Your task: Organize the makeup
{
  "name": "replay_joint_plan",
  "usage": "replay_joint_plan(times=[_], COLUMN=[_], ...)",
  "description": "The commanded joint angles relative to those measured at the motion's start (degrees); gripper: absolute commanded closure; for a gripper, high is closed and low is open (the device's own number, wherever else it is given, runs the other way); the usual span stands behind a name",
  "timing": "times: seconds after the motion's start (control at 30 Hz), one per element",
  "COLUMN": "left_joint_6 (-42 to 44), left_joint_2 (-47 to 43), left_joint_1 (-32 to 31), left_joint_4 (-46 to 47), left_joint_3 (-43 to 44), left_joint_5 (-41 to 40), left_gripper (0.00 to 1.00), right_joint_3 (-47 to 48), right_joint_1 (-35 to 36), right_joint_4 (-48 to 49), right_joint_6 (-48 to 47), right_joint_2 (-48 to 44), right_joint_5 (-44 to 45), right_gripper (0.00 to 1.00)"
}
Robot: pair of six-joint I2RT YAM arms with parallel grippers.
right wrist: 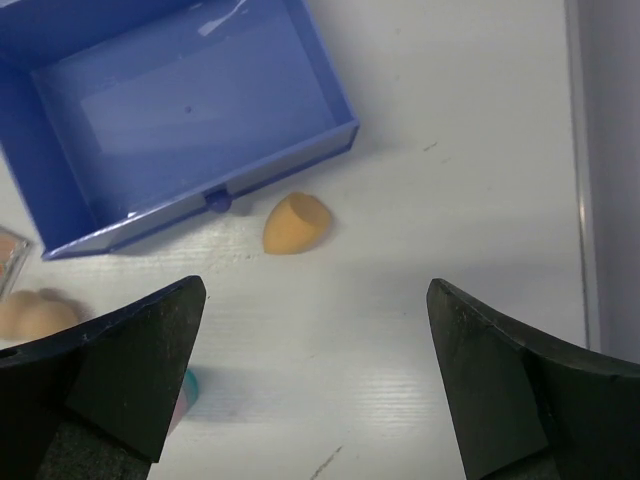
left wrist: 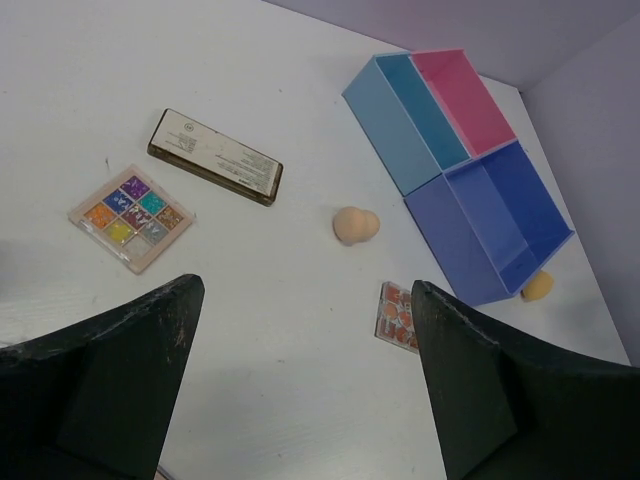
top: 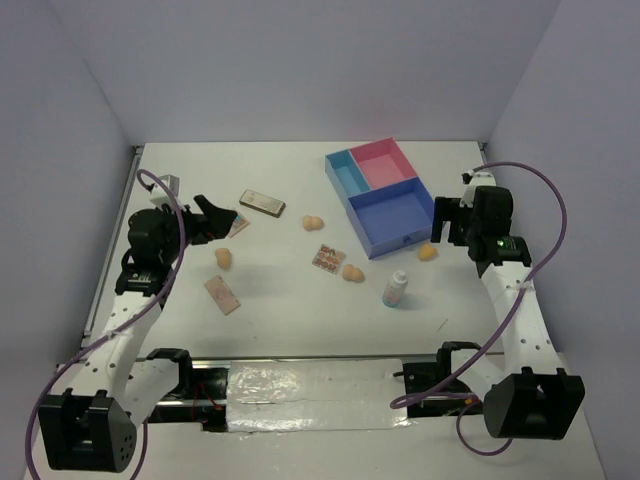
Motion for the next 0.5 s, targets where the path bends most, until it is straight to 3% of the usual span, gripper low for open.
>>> replay_joint_plan(times=[0.0, 0.1, 0.13, 0.2, 0.23, 0.27, 0.37, 0.47], left_joint_6=[0.24, -0.11, -0.20, -0.29, -0.29, -0.38, -0.20, -0.20], left_joint_2=[0.54, 1.60, 2.21, 3.35, 3.70, 4.06, 5.20, 6.61], left_joint_1=[-0.04, -0.04, -0.04, 0.05, -0.04, -0.04, -0.04, -0.04], left_joint_4=[3.95, 5.18, 5.53, 6.58, 6.85, 7.12, 8.17, 9.23], left_joint_3=[1.13, 1.04, 1.04, 1.13, 1.30, 1.48, 2.18, 3.06], left_joint_5=[1.83, 3.50, 4.55, 5.61, 6.49, 6.76, 8.16, 9.74], left_gripper=[0.03, 0.14, 0.30, 0.50, 0.66, 0.72, 0.85, 0.85], right_joint_3=[3.89, 4.60, 3.64, 2.06, 0.65, 0.12, -0.77, 0.11], right_joint_1=[-0.38, -0.30, -0.21, 0.93, 2.59, 3.47, 6.73, 7.09], right_joint_4=[-3.03, -5.32, -5.32, -4.71, -4.09, -4.09, -5.48, -8.39], right_joint_6=[-1.44, -9.86, -16.33, -21.38, -23.14, -25.86, -29.73, -31.16], right_joint_2=[0.22, -0.74, -2.39, -4.16, -5.04, -6.09, -6.89, -5.93], right_joint_5=[-6.59, -16.70, -18.55, -19.36, -18.31, -17.26, -14.26, -13.39], right_gripper=[0.00, 0.01, 0.00, 0.00, 0.00, 0.00, 0.00, 0.00])
